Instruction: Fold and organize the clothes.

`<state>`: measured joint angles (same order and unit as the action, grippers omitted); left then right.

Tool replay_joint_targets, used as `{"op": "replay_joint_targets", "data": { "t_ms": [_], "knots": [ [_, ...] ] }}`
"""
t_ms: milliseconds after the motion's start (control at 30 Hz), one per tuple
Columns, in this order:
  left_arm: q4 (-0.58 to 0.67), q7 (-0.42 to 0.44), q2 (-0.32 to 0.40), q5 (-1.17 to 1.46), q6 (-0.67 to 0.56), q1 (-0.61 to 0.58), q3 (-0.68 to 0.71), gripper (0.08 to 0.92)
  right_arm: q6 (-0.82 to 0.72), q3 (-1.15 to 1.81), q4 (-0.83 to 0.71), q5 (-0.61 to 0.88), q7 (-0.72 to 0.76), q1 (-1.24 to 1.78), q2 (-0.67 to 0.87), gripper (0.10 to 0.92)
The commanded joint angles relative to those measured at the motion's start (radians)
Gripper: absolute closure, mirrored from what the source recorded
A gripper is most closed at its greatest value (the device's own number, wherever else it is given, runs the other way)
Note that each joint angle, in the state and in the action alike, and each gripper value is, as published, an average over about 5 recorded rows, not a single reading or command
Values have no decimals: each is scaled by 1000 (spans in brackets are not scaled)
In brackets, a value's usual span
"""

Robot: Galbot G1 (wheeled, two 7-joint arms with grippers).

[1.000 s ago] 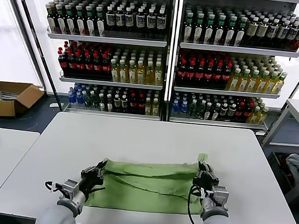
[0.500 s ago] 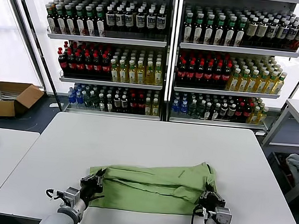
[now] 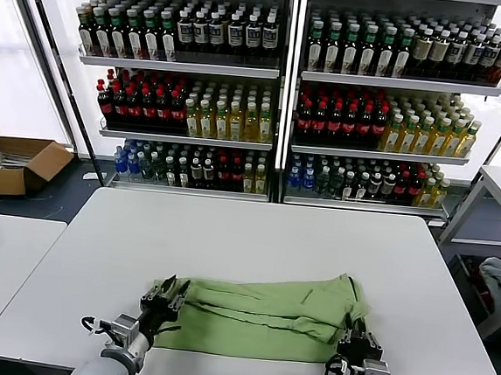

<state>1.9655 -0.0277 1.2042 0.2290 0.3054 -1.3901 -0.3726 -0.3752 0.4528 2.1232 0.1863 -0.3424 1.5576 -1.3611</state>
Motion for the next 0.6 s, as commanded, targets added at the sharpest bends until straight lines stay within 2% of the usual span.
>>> {"op": "replay_joint_targets", "data": {
  "t_ms": [33,367,467,600],
  "knots": [
    [76,-43,24,-3,21,-21,-50,486,15,51,174,38,0,10,31,557],
    [55,-93,80,77,80,-49,-68,213,-5,49,156,49,-10,-45,54,267],
    [57,-97,93,93,91,-58,-65,182,-2,44,145,51,-10,-46,58,216],
    [55,-102,100,115,110,-64,-67,178,0,34,137,51,-10,-48,65,204]
  ]
}}
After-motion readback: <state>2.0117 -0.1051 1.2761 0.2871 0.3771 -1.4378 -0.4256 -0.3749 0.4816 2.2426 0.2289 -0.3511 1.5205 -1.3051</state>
